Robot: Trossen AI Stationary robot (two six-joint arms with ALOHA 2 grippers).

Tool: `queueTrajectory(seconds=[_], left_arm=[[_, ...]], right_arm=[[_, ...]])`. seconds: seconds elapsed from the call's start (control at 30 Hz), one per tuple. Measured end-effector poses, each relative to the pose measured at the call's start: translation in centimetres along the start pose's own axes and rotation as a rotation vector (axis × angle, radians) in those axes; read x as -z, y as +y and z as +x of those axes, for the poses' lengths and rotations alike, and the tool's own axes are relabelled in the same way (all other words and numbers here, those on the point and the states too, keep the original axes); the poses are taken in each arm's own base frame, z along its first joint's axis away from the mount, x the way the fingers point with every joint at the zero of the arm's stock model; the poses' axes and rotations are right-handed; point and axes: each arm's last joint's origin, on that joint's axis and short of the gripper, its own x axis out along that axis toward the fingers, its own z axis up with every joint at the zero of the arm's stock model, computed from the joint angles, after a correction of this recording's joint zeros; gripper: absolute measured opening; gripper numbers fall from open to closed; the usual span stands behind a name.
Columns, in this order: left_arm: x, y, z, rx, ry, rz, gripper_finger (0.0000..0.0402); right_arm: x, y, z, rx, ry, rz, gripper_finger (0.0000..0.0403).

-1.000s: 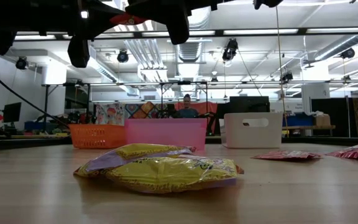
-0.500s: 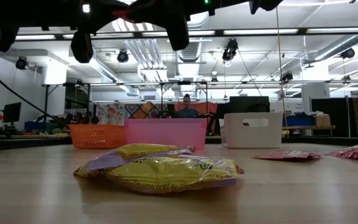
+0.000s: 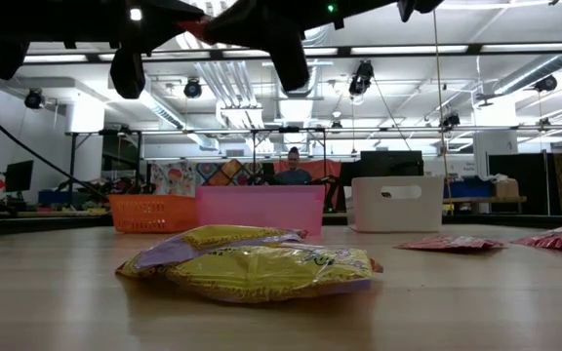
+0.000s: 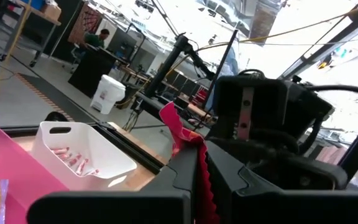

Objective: Organize candy in baskets

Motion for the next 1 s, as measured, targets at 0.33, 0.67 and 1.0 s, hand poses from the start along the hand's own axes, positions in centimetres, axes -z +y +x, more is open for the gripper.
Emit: queueTrajectory(seconds=[0.33, 0.67, 1.0], left_arm=[[-0.2, 0.0, 0.0, -0.002, -0.015, 0.023, 0.0001], [-0.3, 0.0, -0.1, -0.024, -0.021, 0.341, 0.0001], [-0.3, 1.0, -0.6, -0.457, 0.008, 0.702, 0.0001]], right_arm=[[0.1, 0.9, -0.2, -0.039, 0.076, -0.015, 0.0008], [0.2, 0.2, -0.7, 0.016, 0.135, 0.503, 0.0008], [1.6, -0.8, -3.0, 0.034, 0.171, 0.805, 0.0008]])
